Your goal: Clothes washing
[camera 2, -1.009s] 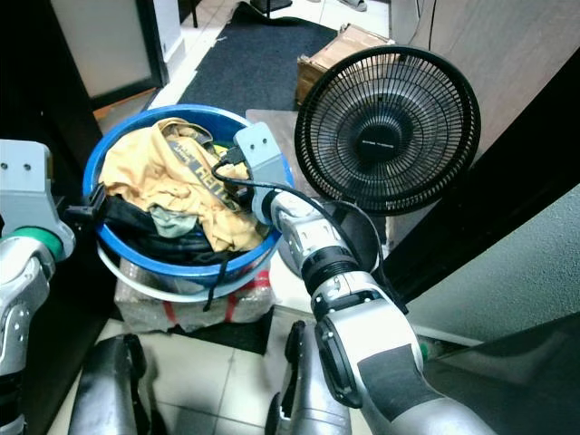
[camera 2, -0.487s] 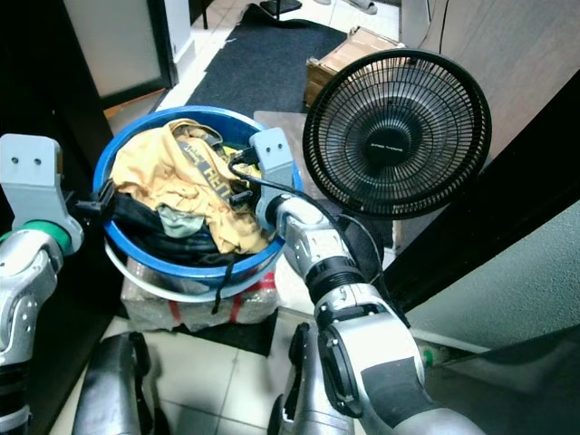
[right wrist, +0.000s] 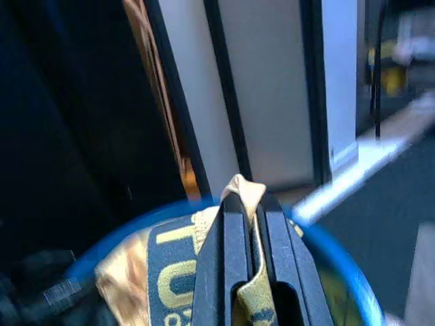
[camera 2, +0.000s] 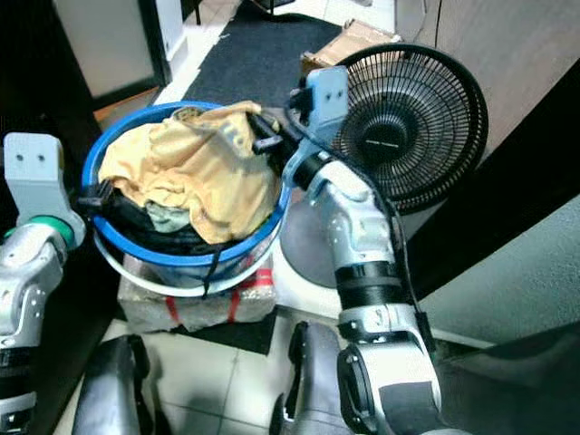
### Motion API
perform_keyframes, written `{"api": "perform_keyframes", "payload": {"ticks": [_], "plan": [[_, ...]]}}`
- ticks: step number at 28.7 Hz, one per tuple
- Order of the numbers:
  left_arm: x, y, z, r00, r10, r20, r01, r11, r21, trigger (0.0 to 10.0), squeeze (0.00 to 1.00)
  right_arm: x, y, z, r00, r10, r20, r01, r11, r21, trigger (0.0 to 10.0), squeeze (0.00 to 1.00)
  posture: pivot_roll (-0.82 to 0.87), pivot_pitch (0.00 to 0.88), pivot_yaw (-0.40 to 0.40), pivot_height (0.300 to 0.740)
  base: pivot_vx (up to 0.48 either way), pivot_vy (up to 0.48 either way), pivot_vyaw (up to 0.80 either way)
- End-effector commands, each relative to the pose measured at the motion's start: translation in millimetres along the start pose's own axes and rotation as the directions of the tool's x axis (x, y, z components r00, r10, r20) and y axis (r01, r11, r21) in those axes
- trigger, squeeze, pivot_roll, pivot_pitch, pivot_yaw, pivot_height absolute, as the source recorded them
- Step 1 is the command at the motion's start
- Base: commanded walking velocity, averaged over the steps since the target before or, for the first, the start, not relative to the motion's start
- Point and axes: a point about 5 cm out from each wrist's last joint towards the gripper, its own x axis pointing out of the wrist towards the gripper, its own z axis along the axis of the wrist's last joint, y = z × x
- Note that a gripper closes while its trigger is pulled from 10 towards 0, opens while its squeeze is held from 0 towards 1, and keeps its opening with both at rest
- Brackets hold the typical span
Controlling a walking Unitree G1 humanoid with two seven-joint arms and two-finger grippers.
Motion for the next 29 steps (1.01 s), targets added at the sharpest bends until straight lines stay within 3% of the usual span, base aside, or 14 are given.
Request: {"api": "perform_keyframes", "payload": {"ticks": [1,3,4,5,7,8,12,17,19,23,25,29], "plan": [[2.1,-6.5,-11.8,0.999,-0.019,-0.047,0.019,1.0,0.006,10.0,0.0,-2.3,-2.0,19.6,0.998,-0.009,0.07,0.01,1.0,-0.018,0.0,0.0,-0.02,0.073,0.01,0.475,0.0,0.0,0.0],[6.2,-11.1,-10.8,0.998,-0.035,-0.043,0.035,0.999,-0.004,10.0,0.0,-3.6,-3.4,42.5,0.986,-0.048,0.159,0.058,0.996,-0.06,0.0,0.0,-0.06,0.064,0.022,0.475,0.0,0.0,0.0],[6.2,-11.1,-10.8,0.998,-0.035,-0.043,0.035,0.999,-0.004,10.0,0.0,-3.6,-3.4,42.5,0.986,-0.048,0.159,0.058,0.996,-0.06,0.0,0.0,-0.06,0.064,0.022,0.475,0.0,0.0,0.0],[7.8,-13.6,-10.5,0.998,-0.044,-0.04,0.044,0.999,-0.009,10.0,0.0,-5.7,-4.9,54.1,0.975,-0.079,0.206,0.097,0.992,-0.08,2.2,0.0,-0.08,0.062,0.036,0.475,0.0,0.0,0.0],[8.9,-16.0,-10.2,0.998,-0.053,-0.039,0.052,0.999,-0.012,10.0,0.0,-8.1,-6.9,63.1,0.964,-0.108,0.242,0.134,0.986,-0.095,2.2,0.0,-0.08,0.062,0.036,0.475,0.0,0.0,0.0],[12.6,-19.8,-8.3,0.997,-0.073,-0.029,0.072,0.997,-0.016,10.0,0.0,-16.0,-9.8,79.1,0.937,-0.164,0.309,0.222,0.962,-0.159,10.0,0.0,-0.12,0.061,0.08,0.475,0.0,0.0,0.0],[13.5,-21.3,1.0,0.992,-0.117,0.035,0.118,0.993,-0.023,10.0,0.0,-26.4,2.2,86.9,0.912,-0.189,0.363,0.273,0.942,-0.195,10.0,0.0,-0.17,0.066,0.149,0.475,0.0,0.0,0.0],[11.9,-21.5,12.7,0.982,-0.157,0.105,0.159,0.987,-0.007,10.0,0.0,-36.3,11.5,90.4,0.875,-0.246,0.418,0.361,0.906,-0.223,10.0,0.0,-0.18,0.066,0.168,0.475,0.0,0.0,0.0],[11.6,-22.5,28.6,0.969,-0.181,0.169,0.184,0.983,-0.002,10.0,0.0,-39.9,16.1,93.1,0.852,-0.269,0.45,0.408,0.879,-0.247,10.0,0.0,-0.18,0.068,0.175,0.475,0.0,0.0,0.0],[11.2,-22.6,39.3,0.96,-0.187,0.208,0.194,0.981,-0.013,10.0,0.0,-40.3,19.2,92.8,0.848,-0.267,0.458,0.422,0.862,-0.28,10.0,0.0,-0.17,0.069,0.17,0.475,0.0,0.0,0.0],[8.6,-18.3,58.7,0.943,-0.184,0.277,0.199,0.98,-0.024,10.0,0.0,-40.6,19.4,81.9,0.852,-0.291,0.434,0.435,0.855,-0.281,10.0,0.0,-0.15,0.069,0.16,0.475,0.0,0.0,0.0],[4.4,-13.2,71.4,0.927,-0.181,0.328,0.199,0.98,-0.021,10.0,0.0,-43.1,19.1,70.2,0.858,-0.321,0.4,0.449,0.847,-0.284,10.0,0.0,-0.14,0.071,0.147,0.475,0.0,0.0,0.0]]}}
